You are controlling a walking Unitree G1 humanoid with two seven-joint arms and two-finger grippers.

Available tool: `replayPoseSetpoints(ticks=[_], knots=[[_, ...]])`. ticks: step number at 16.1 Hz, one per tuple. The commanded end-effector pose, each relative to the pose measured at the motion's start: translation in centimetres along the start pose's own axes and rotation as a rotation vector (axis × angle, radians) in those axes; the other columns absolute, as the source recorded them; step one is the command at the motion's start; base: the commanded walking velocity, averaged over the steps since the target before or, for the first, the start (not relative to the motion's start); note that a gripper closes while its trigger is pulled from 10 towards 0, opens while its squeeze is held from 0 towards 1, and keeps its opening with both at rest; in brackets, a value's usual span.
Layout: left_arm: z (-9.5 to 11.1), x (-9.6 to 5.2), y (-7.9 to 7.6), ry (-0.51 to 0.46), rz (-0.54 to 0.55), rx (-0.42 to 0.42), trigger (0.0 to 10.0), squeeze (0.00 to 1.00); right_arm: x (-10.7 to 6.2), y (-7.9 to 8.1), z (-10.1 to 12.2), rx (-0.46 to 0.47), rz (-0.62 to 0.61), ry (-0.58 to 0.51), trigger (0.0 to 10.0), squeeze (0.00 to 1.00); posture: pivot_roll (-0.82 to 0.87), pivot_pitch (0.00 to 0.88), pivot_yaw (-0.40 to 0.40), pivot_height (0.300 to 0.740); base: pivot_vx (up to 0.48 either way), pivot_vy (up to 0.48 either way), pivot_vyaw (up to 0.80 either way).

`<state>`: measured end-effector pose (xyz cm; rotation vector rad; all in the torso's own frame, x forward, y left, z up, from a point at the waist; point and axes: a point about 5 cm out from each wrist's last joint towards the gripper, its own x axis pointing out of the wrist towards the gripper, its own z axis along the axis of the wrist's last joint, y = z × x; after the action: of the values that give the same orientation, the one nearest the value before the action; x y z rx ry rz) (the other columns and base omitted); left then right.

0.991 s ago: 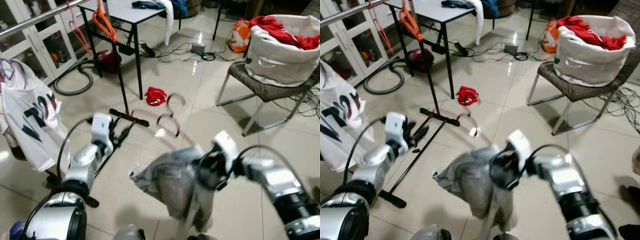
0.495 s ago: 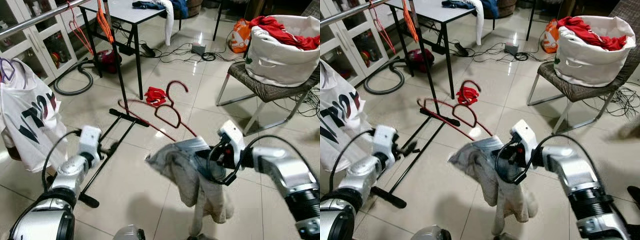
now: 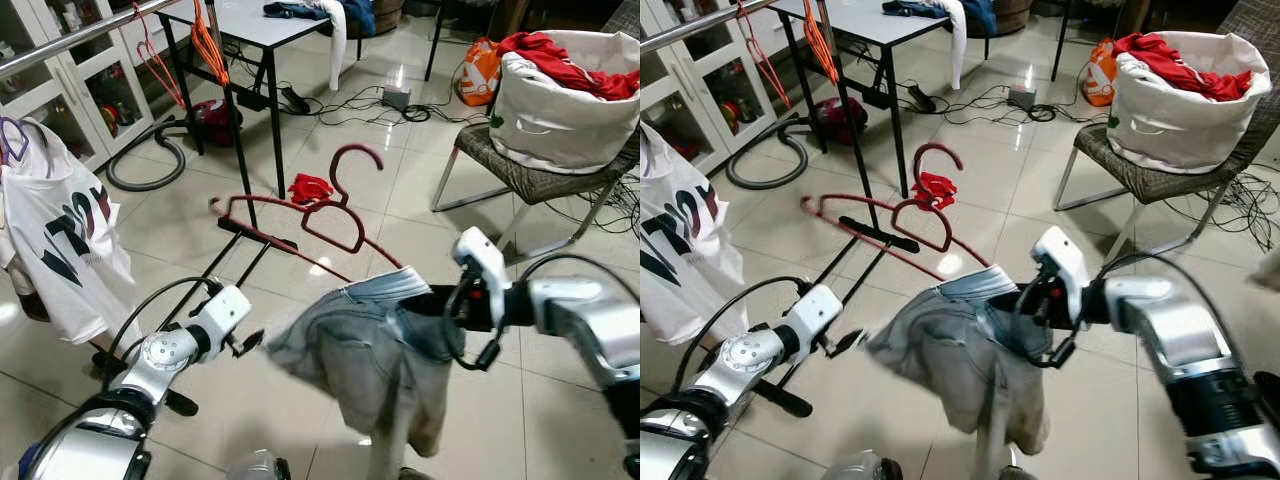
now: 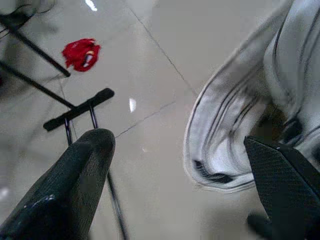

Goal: Hang hanger

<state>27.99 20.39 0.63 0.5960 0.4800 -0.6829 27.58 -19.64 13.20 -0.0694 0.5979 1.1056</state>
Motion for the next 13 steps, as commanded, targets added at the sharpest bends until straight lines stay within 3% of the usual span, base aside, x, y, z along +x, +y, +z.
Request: replayPoseSetpoints(ticks=[1,5,7,8,10,11,13], knots=[[-0.7,-0.6,0.2,0.044,-0.026,0.084,10.0,0.0,-1.6,0.0,3.0,-0.075,0.005,-0.076,10.0,0.08,-0.13,0.0,0.037,0.74,0.0,0.0,0.0],[-2.4,-2.0,1.2,0.138,-0.001,0.204,10.0,0.0,-2.8,1.0,4.6,-0.127,0.046,-0.077,10.0,0.08,-0.14,0.0,0.036,0.74,0.0,0.0,0.0],[-2.7,-2.6,2.3,0.171,0.04,0.205,10.0,0.0,-3.4,1.3,5.1,-0.149,0.056,-0.063,10.0,0.08,-0.15,0.0,0.032,0.74,0.0,0.0,0.0],[-2.6,-2.3,2.9,0.164,0.1,0.01,10.0,0.0,-3.3,1.6,5.5,-0.16,0.068,-0.067,10.0,0.08,-0.15,0.0,0.032,0.74,0.0,0.0,0.0],[-2.6,-2.0,3.0,0.166,0.148,-0.152,10.0,0.0,-3.1,2.1,5.6,-0.168,0.084,-0.068,10.0,0.08,-0.15,0.001,0.031,0.74,0.0,0.0,0.0],[-2.4,-1.7,3.5,0.162,0.242,-0.333,10.0,0.0,-2.9,2.5,5.4,-0.175,0.098,-0.055,10.0,0.08,-0.15,0.003,0.03,0.74,0.0,0.0,0.0],[-2.3,-1.7,4.5,0.166,0.357,-0.588,10.0,0.0,-2.8,3.0,5.0,-0.185,0.109,-0.038,10.0,0.08,-0.15,0.006,0.029,0.74,0.0,0.0,0.0]])
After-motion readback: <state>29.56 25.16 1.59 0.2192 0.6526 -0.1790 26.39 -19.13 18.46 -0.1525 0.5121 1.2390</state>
